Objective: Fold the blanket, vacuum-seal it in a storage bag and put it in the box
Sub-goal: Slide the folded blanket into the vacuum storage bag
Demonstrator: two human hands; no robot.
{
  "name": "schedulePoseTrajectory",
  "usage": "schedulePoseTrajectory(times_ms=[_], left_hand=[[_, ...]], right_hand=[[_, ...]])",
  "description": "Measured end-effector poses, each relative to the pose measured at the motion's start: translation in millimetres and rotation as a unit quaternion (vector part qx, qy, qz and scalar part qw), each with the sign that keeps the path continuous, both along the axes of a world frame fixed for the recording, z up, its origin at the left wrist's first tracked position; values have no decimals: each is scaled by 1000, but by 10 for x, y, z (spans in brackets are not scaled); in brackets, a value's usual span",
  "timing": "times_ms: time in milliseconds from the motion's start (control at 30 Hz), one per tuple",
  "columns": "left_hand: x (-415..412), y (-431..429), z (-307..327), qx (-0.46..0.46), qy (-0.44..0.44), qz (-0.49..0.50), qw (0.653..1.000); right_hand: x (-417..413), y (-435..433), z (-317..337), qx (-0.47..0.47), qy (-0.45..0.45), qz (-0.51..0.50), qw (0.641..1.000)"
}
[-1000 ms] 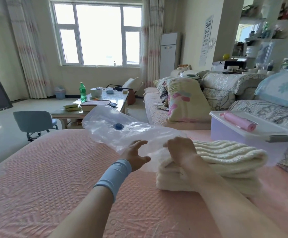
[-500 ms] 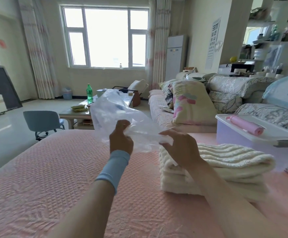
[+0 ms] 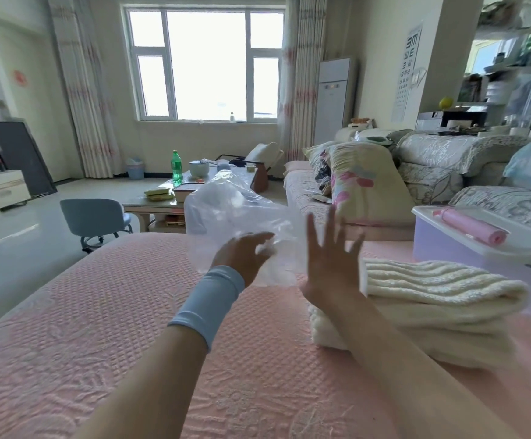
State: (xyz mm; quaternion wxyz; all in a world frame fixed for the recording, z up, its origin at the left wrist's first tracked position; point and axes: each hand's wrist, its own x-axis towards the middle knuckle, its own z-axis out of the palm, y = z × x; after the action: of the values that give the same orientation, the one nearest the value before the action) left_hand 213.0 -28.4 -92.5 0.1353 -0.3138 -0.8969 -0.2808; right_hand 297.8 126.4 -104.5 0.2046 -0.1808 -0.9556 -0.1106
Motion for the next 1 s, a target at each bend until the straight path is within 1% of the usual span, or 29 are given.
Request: schedulePoseTrajectory(times_ms=[33,67,100,133,200,233,267,300,333,400,433,467,533,567,600,633,700,767,800,833,900,933,967,1000], left_hand=[[2,-2,-11,-7,-5,-32,999],[18,9,-21,-8,-12,-53,998],[35,12,-42,4,-33,-67,997],[50,7,-71,30,-76,-86,993],[83,-23,-158,94,-180,-137,969],[101,-34,-207,115,-204,-142,962],[118,-39,-254,135,-203,-127,962],[144,-34,-297,168,-170,-94,966],[173,-23,-327,218,-110,-55,968],[223,-16,-350,325,2,4,946],[240,-18,-359,351,24,10,936],[257,-13,-380,344,35,5,938],[316,43,-455,274,62,-3,960],[344,107,-494,247,64,5,967],[369,188,-507,242,52,15,969],[392,271,-481,257,28,28,966],[386,395,-368,322,-20,41,946],[293,395,-236,381,-18,30,924],[232,342,-170,391,-7,23,920],[170,258,-100,381,9,21,924],[57,36,68,312,74,40,946],[7,-88,154,259,133,61,955],[-35,-209,243,198,209,85,954],[-75,-325,323,140,283,104,943]], right_hand=[[-25,-84,-5,36,72,102,992],[-60,-141,-12,81,123,187,971],[-94,-191,-3,107,130,232,958],[-123,-224,11,102,103,240,960],[-182,-226,-14,54,41,203,977],[-202,-209,-24,52,47,188,980],[-215,-203,-12,56,75,178,980],[-228,-200,5,54,108,168,978],[-237,-196,20,42,139,155,977],[-245,-176,60,-7,229,125,965],[-233,-166,86,-42,270,105,956],[-211,-153,122,-85,300,81,947],[-170,-135,211,-161,322,39,932],[-147,-130,249,-194,325,27,925],[-125,-128,278,-221,324,19,920],[-107,-129,295,-241,318,13,917],[-82,-132,294,-274,294,9,916],[-64,-101,261,-297,283,41,911],[-50,-64,240,-288,283,65,913],[-37,-15,204,-264,283,92,917],[-30,83,100,-183,276,148,932],[-39,103,40,-143,263,179,937],[-58,110,-25,-114,245,209,940],[-83,101,-76,-100,225,233,941]])
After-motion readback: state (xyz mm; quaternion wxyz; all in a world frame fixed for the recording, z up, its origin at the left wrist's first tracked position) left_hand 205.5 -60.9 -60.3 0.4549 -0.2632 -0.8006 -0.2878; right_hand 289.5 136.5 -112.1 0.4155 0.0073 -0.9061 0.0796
